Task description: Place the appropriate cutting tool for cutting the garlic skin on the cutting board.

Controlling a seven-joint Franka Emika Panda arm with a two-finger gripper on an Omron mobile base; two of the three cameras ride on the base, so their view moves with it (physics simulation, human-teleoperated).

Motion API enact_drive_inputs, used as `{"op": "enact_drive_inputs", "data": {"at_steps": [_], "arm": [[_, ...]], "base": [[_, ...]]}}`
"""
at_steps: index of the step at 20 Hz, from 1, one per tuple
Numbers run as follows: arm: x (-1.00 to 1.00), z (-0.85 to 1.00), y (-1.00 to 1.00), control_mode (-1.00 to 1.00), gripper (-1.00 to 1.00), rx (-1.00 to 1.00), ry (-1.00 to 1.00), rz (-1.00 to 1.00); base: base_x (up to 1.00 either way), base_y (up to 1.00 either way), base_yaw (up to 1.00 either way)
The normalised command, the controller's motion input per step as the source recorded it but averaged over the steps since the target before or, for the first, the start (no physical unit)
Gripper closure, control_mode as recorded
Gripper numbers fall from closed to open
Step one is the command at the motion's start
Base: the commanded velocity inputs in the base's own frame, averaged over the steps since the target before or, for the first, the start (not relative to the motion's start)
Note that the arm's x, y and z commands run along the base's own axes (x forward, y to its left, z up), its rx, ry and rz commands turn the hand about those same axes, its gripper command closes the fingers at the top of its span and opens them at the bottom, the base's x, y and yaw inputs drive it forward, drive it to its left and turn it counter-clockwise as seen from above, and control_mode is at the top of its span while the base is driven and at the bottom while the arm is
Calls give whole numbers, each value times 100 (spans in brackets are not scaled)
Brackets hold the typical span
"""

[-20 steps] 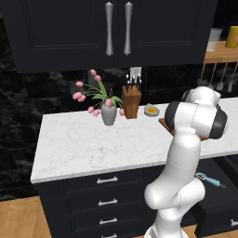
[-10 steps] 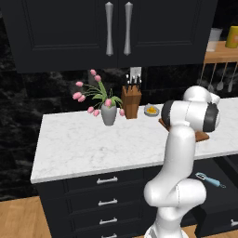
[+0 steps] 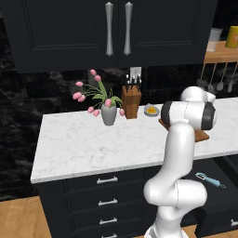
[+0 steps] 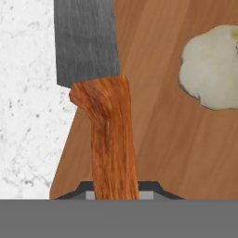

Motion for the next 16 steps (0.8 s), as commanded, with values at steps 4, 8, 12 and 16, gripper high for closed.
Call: {"op": "enact_drive_inputs", "data": {"at_steps": [4,8,12,16], "arm": [[5,-42,0,-100,100,0,0,0],[22,-20,0,-100,-100,0,0,0],[6,1,0,-100,-100,0,0,0],[-11,35,2,-100,-100,0,-4,0]], "base": [[0,0,0],[0,0,0],[0,0,0],[0,0,0]]}}
